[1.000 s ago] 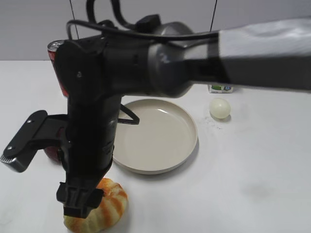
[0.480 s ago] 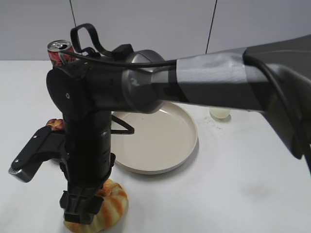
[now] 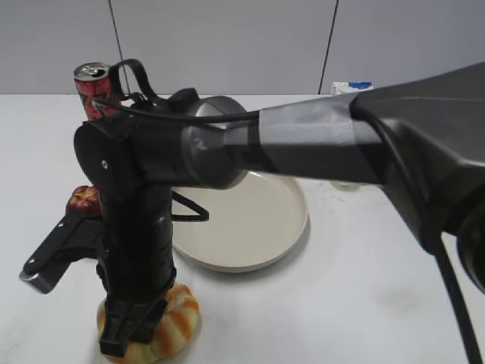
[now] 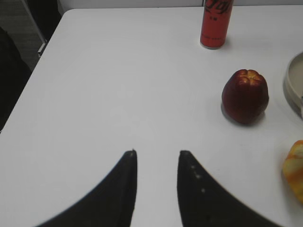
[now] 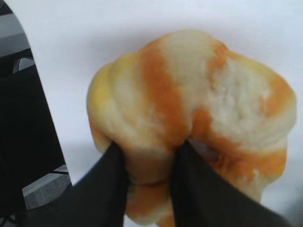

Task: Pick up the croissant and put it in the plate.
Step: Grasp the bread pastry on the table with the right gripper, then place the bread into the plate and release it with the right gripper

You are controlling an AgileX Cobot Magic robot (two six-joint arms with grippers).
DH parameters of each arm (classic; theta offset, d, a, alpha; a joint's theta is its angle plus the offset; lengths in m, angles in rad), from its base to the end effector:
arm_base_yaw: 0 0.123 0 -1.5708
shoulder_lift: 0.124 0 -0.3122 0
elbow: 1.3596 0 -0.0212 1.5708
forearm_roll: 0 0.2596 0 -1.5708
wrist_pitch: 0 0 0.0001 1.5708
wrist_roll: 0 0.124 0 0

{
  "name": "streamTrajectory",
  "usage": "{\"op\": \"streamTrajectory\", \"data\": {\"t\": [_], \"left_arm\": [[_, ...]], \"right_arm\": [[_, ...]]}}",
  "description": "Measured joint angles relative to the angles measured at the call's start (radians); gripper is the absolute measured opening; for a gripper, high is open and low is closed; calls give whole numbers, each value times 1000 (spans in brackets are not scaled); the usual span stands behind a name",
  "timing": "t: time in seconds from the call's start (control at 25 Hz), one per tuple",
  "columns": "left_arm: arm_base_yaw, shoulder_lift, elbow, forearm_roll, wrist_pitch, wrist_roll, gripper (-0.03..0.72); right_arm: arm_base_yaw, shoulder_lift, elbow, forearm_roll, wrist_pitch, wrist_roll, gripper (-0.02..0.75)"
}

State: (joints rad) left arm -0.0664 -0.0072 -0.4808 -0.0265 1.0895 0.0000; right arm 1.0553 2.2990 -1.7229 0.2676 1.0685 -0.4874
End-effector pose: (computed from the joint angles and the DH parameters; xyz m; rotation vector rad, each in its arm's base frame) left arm 0.0039 -0.0032 0.2573 0.0707 2.0844 -0.0724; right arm 0.2104 0.4296 0.1047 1.9940 -2.3320 -0.3538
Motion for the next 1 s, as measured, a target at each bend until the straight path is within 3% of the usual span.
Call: {"op": "streamTrajectory", "data": {"t": [0.08,0.52,1.0], "left_arm": [[0,0,0,0,0,0,232],[0,0,0,0,0,0,232],[0,0,0,0,0,0,232]], "right_arm": [[1,-12,0,-1,1,1,88],[-34,-211,-75,-54,44,92,88],[-296,-160,-106,-167,48,207,88]]}}
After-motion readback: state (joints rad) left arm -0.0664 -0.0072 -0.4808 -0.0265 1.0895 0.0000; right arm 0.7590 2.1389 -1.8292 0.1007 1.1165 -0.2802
